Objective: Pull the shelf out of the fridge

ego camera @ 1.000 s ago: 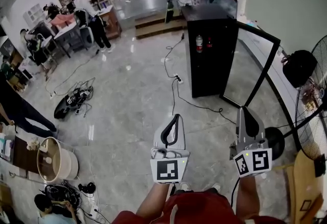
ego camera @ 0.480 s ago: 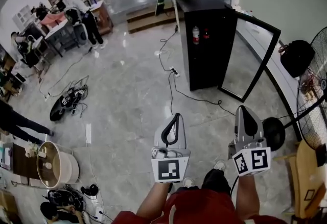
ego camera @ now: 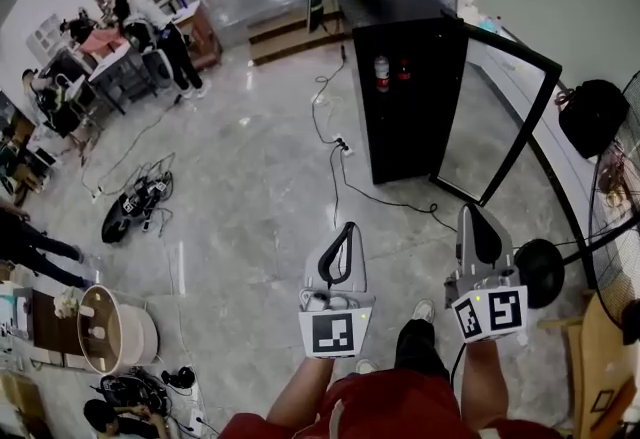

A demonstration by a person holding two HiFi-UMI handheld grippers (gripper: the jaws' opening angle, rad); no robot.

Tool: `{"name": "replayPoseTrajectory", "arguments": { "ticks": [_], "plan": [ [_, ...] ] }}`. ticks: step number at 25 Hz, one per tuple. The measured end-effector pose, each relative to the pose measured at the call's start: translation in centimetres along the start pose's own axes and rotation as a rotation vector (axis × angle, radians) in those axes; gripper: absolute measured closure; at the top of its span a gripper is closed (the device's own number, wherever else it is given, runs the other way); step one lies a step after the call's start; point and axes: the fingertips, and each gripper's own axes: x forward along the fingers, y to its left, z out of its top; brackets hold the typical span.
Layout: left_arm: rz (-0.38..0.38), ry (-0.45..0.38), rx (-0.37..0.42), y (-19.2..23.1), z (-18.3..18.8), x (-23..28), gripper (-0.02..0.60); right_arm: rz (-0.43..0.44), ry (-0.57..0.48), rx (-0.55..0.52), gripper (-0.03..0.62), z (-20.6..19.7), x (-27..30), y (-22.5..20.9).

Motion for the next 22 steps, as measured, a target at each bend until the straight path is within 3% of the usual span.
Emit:
{"name": "replayPoseTrajectory", "arguments": {
  "ticks": [14,22],
  "plan": [
    [0.048,0.021,0.051,-7.0,-1.3,18.9,0.577,0.080,0.010,-0.040,0.595,-1.7,11.7,-16.1],
    [0.090,0.036,0.060,-8.7,-2.1,24.9,0.577,0.107,0.019,0.007,0.595,-3.0,15.9,-21.3]
  ]
}}
